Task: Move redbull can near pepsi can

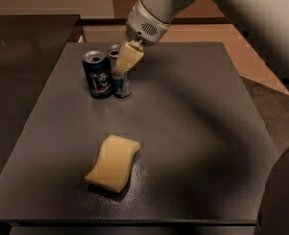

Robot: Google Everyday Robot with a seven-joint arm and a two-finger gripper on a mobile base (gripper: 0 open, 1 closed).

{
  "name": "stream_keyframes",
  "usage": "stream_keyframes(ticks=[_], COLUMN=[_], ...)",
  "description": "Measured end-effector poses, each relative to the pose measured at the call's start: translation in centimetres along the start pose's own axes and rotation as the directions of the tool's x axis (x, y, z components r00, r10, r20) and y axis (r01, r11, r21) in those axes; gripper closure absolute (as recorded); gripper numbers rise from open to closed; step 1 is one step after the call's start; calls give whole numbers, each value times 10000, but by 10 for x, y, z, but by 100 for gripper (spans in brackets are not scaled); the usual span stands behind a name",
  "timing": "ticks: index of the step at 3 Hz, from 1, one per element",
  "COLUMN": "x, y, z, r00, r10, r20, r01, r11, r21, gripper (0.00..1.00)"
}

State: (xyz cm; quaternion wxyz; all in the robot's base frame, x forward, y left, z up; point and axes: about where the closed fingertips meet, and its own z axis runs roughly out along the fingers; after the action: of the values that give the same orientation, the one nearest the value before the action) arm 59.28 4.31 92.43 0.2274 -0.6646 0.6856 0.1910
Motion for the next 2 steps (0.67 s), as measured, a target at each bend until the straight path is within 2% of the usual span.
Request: stream_keyframes(ticks=[1,2], x=[-1,-2], y=[0,0], z=[2,4], r00=[10000,10000], r10=[-12,-27], r20=[6,8], r01=[12,27], r11=[10000,10000], r21=[-21,-45], gripper=[12,0])
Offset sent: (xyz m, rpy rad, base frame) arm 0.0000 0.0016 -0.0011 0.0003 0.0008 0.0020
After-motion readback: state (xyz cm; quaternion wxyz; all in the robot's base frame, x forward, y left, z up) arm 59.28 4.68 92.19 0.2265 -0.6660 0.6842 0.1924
